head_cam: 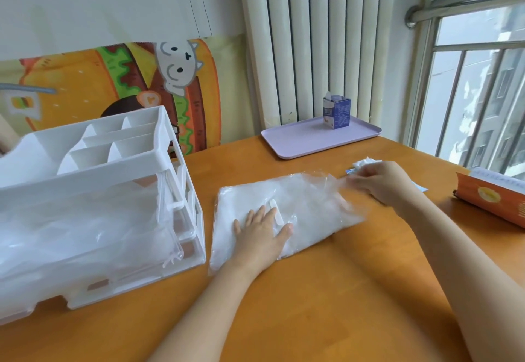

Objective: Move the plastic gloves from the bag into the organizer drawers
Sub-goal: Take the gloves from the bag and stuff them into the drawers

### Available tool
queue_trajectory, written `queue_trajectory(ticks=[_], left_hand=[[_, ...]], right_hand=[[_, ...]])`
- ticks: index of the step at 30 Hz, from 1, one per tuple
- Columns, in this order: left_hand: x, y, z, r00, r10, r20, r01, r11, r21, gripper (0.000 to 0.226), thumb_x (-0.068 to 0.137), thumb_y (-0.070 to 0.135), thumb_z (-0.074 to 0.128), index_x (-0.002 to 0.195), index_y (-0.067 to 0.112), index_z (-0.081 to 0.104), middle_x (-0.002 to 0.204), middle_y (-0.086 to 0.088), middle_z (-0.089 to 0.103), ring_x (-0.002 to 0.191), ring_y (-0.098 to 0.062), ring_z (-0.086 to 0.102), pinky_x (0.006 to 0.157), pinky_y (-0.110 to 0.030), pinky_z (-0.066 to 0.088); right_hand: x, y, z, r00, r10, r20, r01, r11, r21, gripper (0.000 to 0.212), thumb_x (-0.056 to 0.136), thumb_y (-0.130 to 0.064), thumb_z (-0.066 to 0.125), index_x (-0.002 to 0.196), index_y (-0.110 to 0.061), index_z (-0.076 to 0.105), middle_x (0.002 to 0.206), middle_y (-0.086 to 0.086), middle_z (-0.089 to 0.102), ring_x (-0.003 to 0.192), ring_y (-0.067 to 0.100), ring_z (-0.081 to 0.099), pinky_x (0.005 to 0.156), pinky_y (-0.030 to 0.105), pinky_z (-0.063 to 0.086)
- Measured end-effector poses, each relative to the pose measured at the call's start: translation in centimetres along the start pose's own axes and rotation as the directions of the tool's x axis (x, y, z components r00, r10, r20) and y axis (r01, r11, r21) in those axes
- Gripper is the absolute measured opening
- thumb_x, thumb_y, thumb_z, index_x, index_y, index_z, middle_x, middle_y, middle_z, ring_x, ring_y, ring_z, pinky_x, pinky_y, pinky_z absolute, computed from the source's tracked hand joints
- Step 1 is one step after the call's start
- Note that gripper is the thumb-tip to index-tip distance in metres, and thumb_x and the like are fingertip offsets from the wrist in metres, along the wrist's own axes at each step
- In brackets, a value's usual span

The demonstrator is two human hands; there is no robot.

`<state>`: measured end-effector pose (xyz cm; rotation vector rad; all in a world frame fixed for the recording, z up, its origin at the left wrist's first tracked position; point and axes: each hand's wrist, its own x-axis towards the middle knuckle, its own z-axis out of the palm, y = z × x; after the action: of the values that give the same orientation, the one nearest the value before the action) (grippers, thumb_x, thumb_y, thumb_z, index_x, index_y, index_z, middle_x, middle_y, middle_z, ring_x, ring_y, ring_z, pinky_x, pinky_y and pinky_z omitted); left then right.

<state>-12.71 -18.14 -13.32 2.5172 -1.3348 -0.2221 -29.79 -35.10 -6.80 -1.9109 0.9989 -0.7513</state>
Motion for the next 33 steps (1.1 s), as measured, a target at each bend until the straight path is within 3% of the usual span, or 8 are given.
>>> queue_trajectory(ticks=[3,7,12,16,20,24,28,33], left_hand=[[-0.1,0.0,-0.1,1.0,-0.018,0.003,0.018,1.0,-0.021,0.064,0.097,0.059,0.027,0.153,0.028,0.02,0.162,0.002,0.009,0.149,-0.018,0.001,0.117,-0.049,-0.004],[-0.3,0.7,-0.6,0.987,0.029,-0.158,-0.061,0.978,-0.202,0.048,0.097,0.046,0.045,0.137,0.019,0.05,0.147,0.004,0.044,0.139,-0.016,0.033,0.114,-0.033,0.021],[-1.5,4.6,-2.9,0.997,0.014,0.071,0.068,0.155,-0.986,0.042,0.08,0.049,0.066,0.096,0.01,0.07,0.1,-0.002,0.071,0.101,-0.018,0.067,0.087,-0.025,0.052],[-2.1,6.4,-2.9,0.919,0.197,0.341,0.368,-0.122,-0.922,0.097,0.068,0.078,0.05,0.131,0.004,0.05,0.135,-0.015,0.054,0.122,-0.027,0.054,0.102,-0.042,0.043],[-3.2,6.9,-3.7,0.902,0.367,0.227,0.355,-0.331,-0.874,0.092,0.067,0.066,0.069,0.132,0.004,0.053,0.133,-0.016,0.058,0.118,-0.028,0.059,0.097,-0.05,0.047],[-4.8,7.2,-4.5,0.936,0.346,0.062,0.152,-0.241,-0.959,0.03,0.083,0.028,0.071,0.109,0.013,0.07,0.112,-0.009,0.068,0.1,-0.021,0.065,0.093,-0.039,0.049],[-6.3,5.8,-6.4,0.993,0.045,-0.114,-0.106,-0.152,-0.983,0.02,0.075,0.02,0.077,0.088,0.009,0.066,0.074,0.001,0.069,0.071,-0.011,0.064,0.07,-0.021,0.054],[-10.0,4.8,-10.0,0.85,0.0,-0.526,-0.471,0.445,-0.762,0.01,0.088,0.021,0.068,0.085,0.012,0.067,0.055,0.011,0.055,0.048,-0.003,0.048,0.046,-0.018,0.042]], right_hand=[[-0.9,-1.8,-0.4,0.997,-0.043,0.061,-0.007,0.755,0.656,0.014,0.095,-0.008,0.053,0.084,-0.004,0.059,0.079,0.008,0.071,0.084,0.02,0.069,0.079,0.026,0.055],[-1.6,-3.2,-1.1,0.983,-0.14,0.115,-0.052,0.393,0.918,0.016,0.096,-0.008,0.047,0.082,-0.008,0.054,0.091,0.01,0.07,0.094,0.021,0.07,0.084,0.028,0.056],[-2.8,-4.2,-0.9,0.957,-0.179,0.228,-0.172,0.283,0.944,0.015,0.095,-0.013,0.043,0.082,-0.009,0.05,0.074,0.003,0.071,0.068,0.01,0.07,0.054,0.018,0.053],[-4.7,-5.2,-0.7,0.934,-0.219,0.282,-0.184,0.382,0.906,0.02,0.067,-0.026,0.065,0.061,-0.011,0.054,0.057,-0.001,0.058,0.05,0.01,0.059,0.05,0.015,0.048],[-7.2,-6.5,-0.5,0.976,-0.027,0.218,-0.171,0.526,0.833,0.065,0.087,-0.005,0.051,0.023,-0.019,0.049,0.036,-0.008,0.052,0.028,0.0,0.05,0.032,0.01,0.037],[-5.7,-4.6,-0.1,0.904,-0.226,0.362,-0.238,0.436,0.868,0.016,0.049,-0.023,0.081,0.056,-0.013,0.071,0.068,0.005,0.062,0.05,0.012,0.062,0.049,0.014,0.048],[-4.5,-2.9,-0.4,0.934,-0.198,0.298,-0.13,0.587,0.799,0.045,0.048,-0.033,0.082,0.077,-0.01,0.058,0.091,0.007,0.055,0.062,0.005,0.06,0.055,0.013,0.047],[-6.2,-2.6,-0.1,0.755,-0.376,0.538,-0.249,0.594,0.765,0.042,0.05,-0.042,0.088,0.071,-0.017,0.062,0.066,-0.005,0.057,0.058,0.005,0.057,0.054,0.014,0.047]])
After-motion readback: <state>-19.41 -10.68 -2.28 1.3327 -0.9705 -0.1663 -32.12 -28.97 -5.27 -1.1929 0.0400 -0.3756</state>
